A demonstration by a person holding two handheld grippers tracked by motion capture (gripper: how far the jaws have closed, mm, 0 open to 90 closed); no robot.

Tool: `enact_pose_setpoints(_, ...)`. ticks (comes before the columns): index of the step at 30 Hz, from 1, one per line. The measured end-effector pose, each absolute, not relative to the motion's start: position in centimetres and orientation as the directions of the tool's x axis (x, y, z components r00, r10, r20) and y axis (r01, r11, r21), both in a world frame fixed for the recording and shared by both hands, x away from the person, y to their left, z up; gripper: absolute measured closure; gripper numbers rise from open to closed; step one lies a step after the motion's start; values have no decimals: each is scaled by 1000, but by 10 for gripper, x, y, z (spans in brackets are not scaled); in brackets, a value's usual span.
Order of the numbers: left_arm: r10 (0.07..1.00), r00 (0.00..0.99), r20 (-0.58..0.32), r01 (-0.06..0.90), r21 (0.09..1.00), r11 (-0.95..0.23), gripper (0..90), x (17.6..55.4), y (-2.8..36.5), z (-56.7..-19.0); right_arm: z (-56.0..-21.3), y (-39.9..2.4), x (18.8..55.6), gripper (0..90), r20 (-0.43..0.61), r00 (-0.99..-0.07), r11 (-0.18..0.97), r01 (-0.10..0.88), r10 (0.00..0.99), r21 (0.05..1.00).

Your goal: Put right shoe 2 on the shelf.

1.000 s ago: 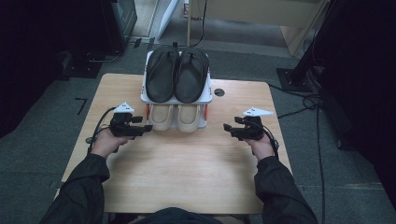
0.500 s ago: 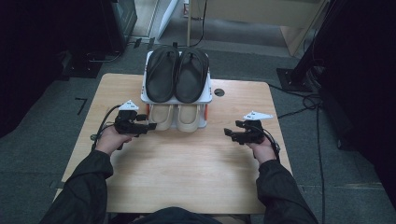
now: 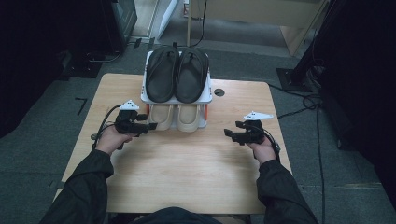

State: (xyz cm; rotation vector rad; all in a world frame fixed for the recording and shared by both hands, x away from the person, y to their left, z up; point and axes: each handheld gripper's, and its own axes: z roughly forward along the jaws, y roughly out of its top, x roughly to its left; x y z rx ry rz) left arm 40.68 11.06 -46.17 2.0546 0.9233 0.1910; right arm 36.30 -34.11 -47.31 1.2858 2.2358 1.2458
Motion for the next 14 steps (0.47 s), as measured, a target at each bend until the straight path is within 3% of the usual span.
enact_pose_setpoints(14,675,711,-196,555,746,-368,330,408,109,-464,-477,-341,366,272,178,-575,248,583,798,774)
